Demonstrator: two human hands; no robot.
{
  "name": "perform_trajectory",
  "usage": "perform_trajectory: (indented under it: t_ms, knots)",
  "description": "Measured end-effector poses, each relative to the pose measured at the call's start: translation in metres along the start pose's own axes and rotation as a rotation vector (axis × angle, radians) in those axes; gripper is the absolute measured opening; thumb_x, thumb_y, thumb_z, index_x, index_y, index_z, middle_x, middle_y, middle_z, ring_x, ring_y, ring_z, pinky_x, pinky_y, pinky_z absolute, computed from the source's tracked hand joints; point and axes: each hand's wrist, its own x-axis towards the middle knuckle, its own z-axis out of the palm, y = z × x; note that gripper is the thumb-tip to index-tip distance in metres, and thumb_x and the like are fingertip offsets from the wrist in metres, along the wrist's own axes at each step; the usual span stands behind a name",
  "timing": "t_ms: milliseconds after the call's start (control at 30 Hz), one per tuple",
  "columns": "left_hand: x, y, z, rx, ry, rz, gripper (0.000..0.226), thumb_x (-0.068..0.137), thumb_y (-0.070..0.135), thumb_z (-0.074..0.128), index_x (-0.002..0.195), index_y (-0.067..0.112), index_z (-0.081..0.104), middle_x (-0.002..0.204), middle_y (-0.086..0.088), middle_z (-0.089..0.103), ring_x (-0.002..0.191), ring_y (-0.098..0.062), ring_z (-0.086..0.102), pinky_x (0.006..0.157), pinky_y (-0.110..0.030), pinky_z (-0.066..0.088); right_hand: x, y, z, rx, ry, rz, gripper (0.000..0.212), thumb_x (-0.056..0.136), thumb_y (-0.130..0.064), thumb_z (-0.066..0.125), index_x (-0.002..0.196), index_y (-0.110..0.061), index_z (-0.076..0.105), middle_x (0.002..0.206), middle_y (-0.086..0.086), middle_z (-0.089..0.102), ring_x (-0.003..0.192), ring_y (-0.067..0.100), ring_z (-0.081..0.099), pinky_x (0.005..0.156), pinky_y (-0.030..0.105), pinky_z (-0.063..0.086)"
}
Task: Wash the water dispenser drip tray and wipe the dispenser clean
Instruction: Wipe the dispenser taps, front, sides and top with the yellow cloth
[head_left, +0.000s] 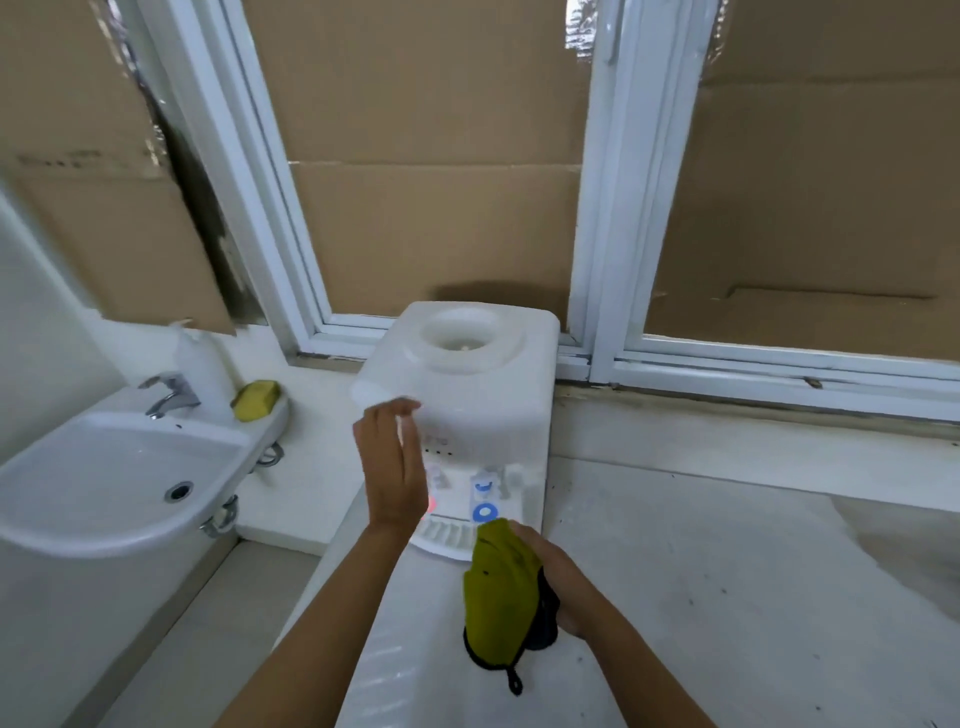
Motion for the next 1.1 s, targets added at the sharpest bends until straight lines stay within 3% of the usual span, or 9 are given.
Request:
perform_trajectory:
  t_ms: [67,133,200,267,433,600,833,967,1100]
  knots:
    - [-0.025,-0.022,-0.018,-0.081,-0.014,-0.251,0.031,0.1,0.025,0.031,0.101,0.013,0.06,0.099,-0.001,0.06,0.096,-0.022,0.053,0.087,-0.024,0.038,-0.002,-0.005,0.021,-0.047,-0.095,0.006,0.045,0.09,-0.041,0.064,0.122,-0.01,0.066,0.116,0.013,0.071,0.11,0.028,0.067,0.097,0.038,0.052]
    - [-0.041,-0.037,-0.034,-0.339,-0.123,-0.733,0.03,0.101,0.034,0.039,0.103,0.014,0.062,0.103,-0.005,0.063,0.095,-0.024,0.057,0.08,-0.031,0.045,0.0,-0.008,0.043,-0.044,-0.206,-0.004,0.054,0.087,-0.041,0.069,0.128,-0.007,0.06,0.121,0.015,0.068,0.114,0.031,0.064,0.104,0.044,0.047]
    - [-0.053,-0.048,-0.055,-0.599,-0.367,-1.162,0.063,0.09,0.065,0.044,0.121,0.012,0.061,0.12,-0.01,0.063,0.103,-0.025,0.062,0.088,-0.037,0.05,0.002,-0.012,0.068,-0.028,-0.302,-0.008,0.052,0.089,-0.038,0.068,0.129,-0.007,0.058,0.124,0.016,0.066,0.116,0.031,0.063,0.106,0.046,0.045]
    - [-0.064,-0.051,-0.08,-0.925,-0.596,-1.333,0.093,0.079,0.083,0.033,0.132,0.01,0.057,0.135,-0.016,0.057,0.124,-0.035,0.055,0.107,-0.051,0.039,0.004,-0.017,0.094,-0.044,-0.379,-0.011,0.041,0.09,-0.037,0.067,0.119,-0.008,0.06,0.123,0.016,0.066,0.114,0.03,0.064,0.105,0.045,0.046]
    - [-0.069,-0.06,-0.132,-1.122,-0.617,-1.312,0.081,0.088,0.068,0.044,0.143,0.009,0.045,0.149,-0.021,0.04,0.138,-0.04,0.037,0.118,-0.055,0.019,0.018,-0.04,0.16,-0.555,-0.335,-0.205,0.04,0.087,-0.047,0.067,0.108,-0.014,0.058,0.107,0.009,0.069,0.094,0.018,0.068,0.08,0.029,0.053]
    - [-0.037,-0.093,-0.157,-0.961,-0.597,-1.297,0.056,0.094,0.046,0.055,0.138,0.012,0.052,0.141,-0.022,0.05,0.131,-0.04,0.047,0.115,-0.054,0.029,0.048,-0.056,0.2,-0.883,-0.344,-0.427,0.032,0.078,-0.036,0.079,0.098,-0.019,0.06,0.098,-0.001,0.065,0.086,0.008,0.061,0.07,0.021,0.047]
    - [0.034,-0.152,-0.154,-0.896,-0.502,-1.33,0.053,0.096,0.044,0.046,0.133,0.008,0.056,0.129,-0.019,0.062,0.119,-0.035,0.059,0.103,-0.047,0.043,0.082,-0.078,0.235,-0.835,0.155,-0.797,0.014,0.084,-0.043,0.066,0.093,-0.034,0.059,0.09,-0.016,0.066,0.072,0.003,0.061,0.071,0.028,0.054]
    - [0.069,-0.168,-0.119,-0.876,-0.377,-1.297,0.055,0.096,0.046,0.045,0.13,0.003,0.056,0.112,-0.012,0.068,0.101,-0.026,0.064,0.081,-0.036,0.051,0.087,-0.094,0.24,-0.767,0.441,-1.014,0.007,0.09,-0.033,0.06,0.096,-0.034,0.057,0.092,-0.018,0.063,0.079,0.004,0.06,0.071,0.027,0.054]
    - [0.091,-0.153,-0.075,-0.819,-0.43,-1.198,0.089,0.073,0.074,0.056,0.135,0.01,0.053,0.13,-0.011,0.061,0.116,-0.026,0.059,0.101,-0.043,0.047,0.094,-0.108,0.236,-0.743,0.628,-1.227,0.011,0.093,-0.017,0.056,0.1,-0.025,0.058,0.093,-0.011,0.062,0.072,0.011,0.058,0.064,0.028,0.051]
